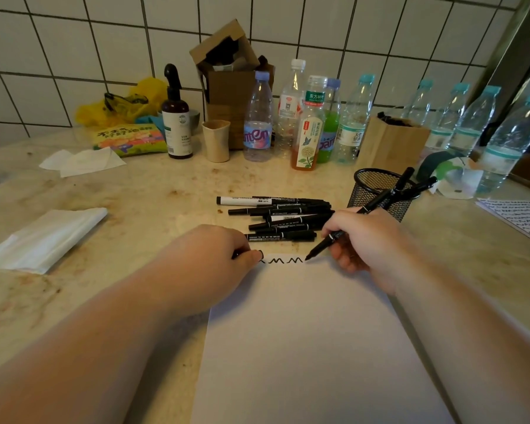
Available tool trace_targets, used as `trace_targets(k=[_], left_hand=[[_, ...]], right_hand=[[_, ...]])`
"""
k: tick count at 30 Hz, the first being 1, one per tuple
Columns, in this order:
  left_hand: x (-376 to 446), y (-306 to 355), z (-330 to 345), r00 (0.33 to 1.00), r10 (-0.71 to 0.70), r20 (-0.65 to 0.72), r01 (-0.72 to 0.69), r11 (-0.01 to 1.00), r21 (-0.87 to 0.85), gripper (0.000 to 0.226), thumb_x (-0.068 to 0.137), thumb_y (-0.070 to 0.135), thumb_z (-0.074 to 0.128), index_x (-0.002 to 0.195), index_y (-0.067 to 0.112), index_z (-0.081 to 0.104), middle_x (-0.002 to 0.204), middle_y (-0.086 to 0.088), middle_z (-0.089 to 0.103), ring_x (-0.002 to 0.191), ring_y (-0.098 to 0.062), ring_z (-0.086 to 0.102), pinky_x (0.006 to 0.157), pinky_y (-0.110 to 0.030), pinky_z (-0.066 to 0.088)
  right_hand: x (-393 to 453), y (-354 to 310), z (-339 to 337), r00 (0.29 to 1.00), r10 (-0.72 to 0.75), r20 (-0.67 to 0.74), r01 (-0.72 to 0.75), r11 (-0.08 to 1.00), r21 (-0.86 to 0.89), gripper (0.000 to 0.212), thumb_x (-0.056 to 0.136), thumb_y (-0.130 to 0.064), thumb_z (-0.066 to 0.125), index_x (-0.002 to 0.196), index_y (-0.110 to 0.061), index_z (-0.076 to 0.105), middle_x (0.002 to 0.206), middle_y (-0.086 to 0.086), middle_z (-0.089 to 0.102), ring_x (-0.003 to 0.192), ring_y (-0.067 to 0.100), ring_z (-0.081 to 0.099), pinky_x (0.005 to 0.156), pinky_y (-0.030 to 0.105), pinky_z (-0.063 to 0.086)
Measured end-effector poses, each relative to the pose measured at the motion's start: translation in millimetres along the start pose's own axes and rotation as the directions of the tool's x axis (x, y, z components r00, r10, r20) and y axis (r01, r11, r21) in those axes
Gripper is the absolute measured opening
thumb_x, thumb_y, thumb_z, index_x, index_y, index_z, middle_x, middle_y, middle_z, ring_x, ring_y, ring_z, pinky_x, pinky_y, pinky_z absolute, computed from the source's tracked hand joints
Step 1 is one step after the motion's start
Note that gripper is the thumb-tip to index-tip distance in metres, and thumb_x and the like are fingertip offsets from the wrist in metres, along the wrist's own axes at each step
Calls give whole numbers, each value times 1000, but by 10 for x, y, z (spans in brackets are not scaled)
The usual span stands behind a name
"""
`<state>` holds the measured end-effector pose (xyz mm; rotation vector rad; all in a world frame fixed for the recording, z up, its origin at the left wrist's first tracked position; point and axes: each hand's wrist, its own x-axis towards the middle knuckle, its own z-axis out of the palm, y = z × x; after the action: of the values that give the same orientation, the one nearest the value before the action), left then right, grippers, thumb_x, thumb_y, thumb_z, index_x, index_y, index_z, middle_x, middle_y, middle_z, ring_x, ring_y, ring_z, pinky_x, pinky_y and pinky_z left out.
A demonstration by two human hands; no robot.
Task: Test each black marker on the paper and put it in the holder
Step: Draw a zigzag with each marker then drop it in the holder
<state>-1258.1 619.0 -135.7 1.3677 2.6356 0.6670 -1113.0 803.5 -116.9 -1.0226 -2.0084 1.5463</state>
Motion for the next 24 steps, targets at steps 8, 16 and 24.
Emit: trace_targets(k=[8,16,24], left_hand=[[7,5,6,1000,12,-5,-12,1000,28,37,94,54,46,67,31,60,64,10,67,59,-6,60,59,-28,52],[-2,25,-8,1000,21,-6,-20,999,47,38,95,52,46,66,30,57,66,9,66,60,-7,59,57,-27,47],[10,1,5,1000,17,-14,-16,999,39,37,94,53,45,68,31,59,65,9,67,58,-6,59,58,-26,50]], right_hand=[[-20,-10,31,999,37,-21,-37,999,-14,13,88,-12,60,81,-6,69,49,5,60,39,15,49,39,22,43],[-13,12,45,1000,11,-17,-12,999,-33,17,88,-13,60,84,-4,73,52,6,64,44,17,54,44,25,48],[9,9,32,998,33,-54,-34,999,-22,15,89,-12,60,86,-4,72,51,5,62,41,15,52,40,22,45]])
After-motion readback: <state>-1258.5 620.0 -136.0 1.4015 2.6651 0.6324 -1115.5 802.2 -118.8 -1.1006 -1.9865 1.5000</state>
